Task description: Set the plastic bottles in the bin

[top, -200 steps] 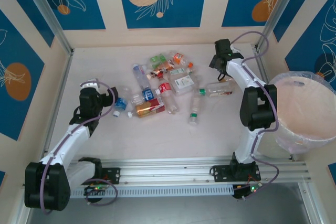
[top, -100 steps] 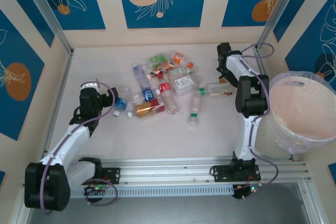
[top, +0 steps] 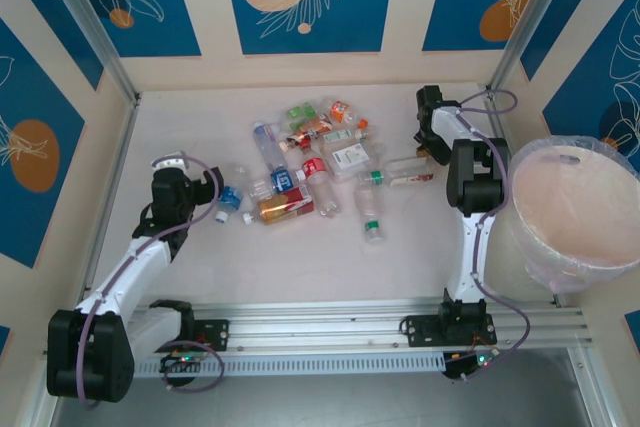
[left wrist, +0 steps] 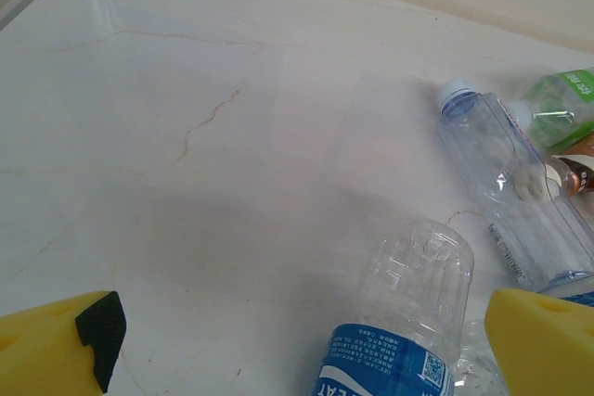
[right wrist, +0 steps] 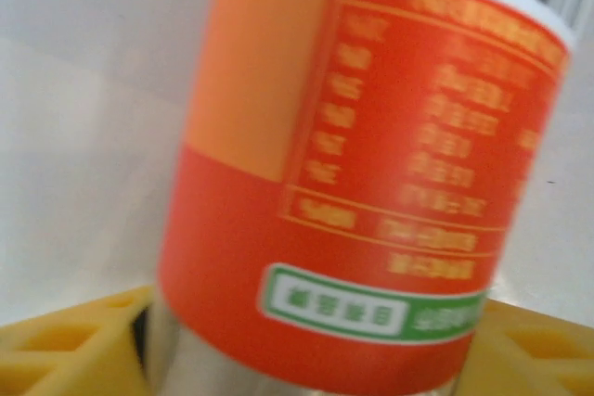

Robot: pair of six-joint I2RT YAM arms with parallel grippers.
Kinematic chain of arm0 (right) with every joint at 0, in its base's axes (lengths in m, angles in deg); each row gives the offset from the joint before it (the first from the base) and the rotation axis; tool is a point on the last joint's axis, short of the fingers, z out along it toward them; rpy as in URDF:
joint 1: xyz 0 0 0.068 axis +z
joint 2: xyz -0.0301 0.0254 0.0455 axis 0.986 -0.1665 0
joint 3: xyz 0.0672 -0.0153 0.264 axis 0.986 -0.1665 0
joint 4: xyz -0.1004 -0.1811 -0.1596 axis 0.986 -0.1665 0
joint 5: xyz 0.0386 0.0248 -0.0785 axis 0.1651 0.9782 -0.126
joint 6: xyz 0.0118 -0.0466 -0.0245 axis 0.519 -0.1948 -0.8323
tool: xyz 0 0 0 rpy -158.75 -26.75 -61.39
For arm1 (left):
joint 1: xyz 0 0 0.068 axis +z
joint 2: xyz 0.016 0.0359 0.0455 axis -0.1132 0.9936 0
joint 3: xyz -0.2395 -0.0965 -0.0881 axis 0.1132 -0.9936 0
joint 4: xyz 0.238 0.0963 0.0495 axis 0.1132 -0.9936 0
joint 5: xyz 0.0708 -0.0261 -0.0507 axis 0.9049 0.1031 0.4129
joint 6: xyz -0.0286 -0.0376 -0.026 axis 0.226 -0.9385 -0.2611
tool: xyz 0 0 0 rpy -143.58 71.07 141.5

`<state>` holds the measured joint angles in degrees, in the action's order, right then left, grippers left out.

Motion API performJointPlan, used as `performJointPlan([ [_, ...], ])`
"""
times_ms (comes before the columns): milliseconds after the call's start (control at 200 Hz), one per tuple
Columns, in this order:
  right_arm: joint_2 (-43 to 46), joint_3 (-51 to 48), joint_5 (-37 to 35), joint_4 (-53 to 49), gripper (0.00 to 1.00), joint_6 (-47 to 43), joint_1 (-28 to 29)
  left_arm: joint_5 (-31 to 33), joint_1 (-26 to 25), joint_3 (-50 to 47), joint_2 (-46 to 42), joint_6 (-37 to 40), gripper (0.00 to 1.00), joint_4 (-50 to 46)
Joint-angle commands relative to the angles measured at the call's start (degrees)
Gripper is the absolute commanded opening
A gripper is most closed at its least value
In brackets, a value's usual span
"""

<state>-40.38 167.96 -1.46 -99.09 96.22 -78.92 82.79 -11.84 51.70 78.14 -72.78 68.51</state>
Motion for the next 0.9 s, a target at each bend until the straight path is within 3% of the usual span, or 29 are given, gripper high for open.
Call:
performJointPlan([
  [0,3.53,-1.56,3.19,7.07,0.58,-4.68,0.64,-1.54,0.79,-0.60,-0.16,-0.25,1.00,2.03],
  [130,8.32,-3.59,2.22,12.44,0.52,-11.31,2.86,-2.46,0.78,-0.58,-0.47,-0.76,1.00,1.56],
  [335,17.35,-6.73,-1.69,19.91,0.50,-21.93,6.98,-6.77,0.82,-0.60,-1.11,-1.12,1.00,2.13],
  [560,32.52,-16.25,6.01,30.37,0.44,-32.34,10.58,-10.62,0.83,-0.64,-1.85,-1.65,1.00,2.62],
  [685,41.93,-17.58,9.29,26.60,0.43,-37.22,12.25,-12.28,0.80,-1.02,-1.80,-2.13,1.00,4.06],
  [895,52.42,-14.80,6.14,8.55,0.43,-37.40,10.07,-18.27,0.85,-1.26,-0.12,-3.91,1.00,8.41],
])
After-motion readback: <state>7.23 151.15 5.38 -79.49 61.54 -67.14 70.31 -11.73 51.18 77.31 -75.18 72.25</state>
